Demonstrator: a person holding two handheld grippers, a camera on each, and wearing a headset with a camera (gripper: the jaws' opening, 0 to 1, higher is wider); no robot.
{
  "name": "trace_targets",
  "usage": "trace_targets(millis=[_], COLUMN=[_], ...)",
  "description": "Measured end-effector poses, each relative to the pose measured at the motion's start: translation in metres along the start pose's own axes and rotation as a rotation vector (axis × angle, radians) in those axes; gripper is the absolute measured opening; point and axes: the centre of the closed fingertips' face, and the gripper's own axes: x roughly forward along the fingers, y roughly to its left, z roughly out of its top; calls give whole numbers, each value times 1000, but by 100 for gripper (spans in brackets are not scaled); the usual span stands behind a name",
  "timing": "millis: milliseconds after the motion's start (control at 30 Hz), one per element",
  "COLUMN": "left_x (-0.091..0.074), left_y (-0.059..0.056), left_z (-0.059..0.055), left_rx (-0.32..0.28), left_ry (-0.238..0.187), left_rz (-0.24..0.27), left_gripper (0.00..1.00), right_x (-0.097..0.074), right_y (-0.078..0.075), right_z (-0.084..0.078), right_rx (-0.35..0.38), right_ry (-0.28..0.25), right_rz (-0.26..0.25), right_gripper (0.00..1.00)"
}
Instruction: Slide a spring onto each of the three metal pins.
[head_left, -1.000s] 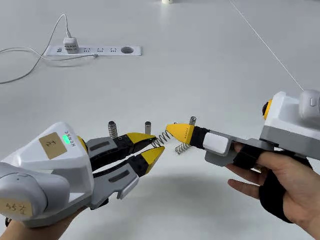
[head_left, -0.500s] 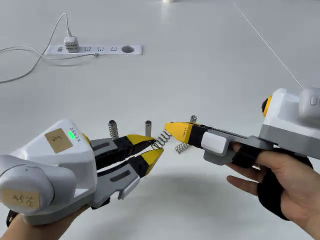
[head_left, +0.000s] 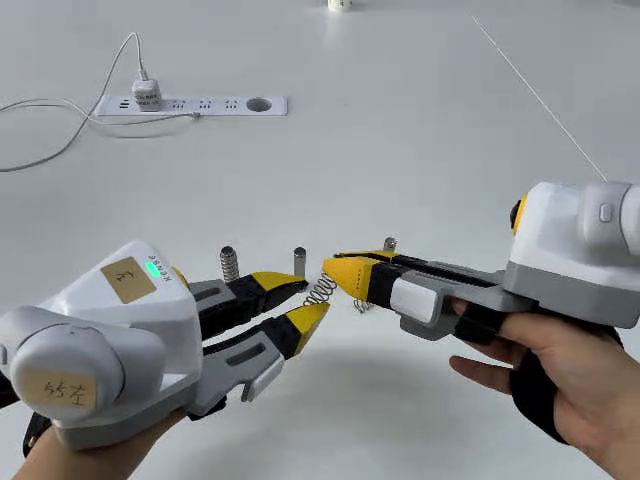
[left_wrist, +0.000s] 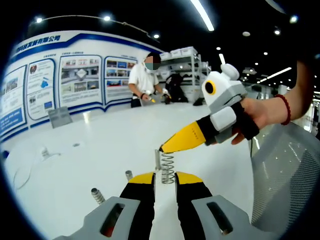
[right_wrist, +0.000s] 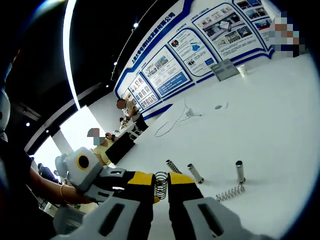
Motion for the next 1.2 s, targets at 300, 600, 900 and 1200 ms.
trace_targets(millis=[300, 600, 900, 1200], left_x=[-1, -4, -7, -8], left_y=[0, 4, 8, 13], left_z=[-5, -12, -17, -27], left_rx=[-4, -1, -19, -22], left_ry=[25, 61, 79, 115], left_rz=[3, 24, 47, 71], left_gripper=[18, 22, 27, 29], right_x=[2, 9, 20, 32], right_y=[1, 0, -4, -17], right_z=[3, 12, 16, 23], right_rx=[-65, -178, -279, -323], right_ry=[4, 15, 33, 23], right_rz=[-12, -42, -63, -117], right_gripper=[11, 11, 11, 11])
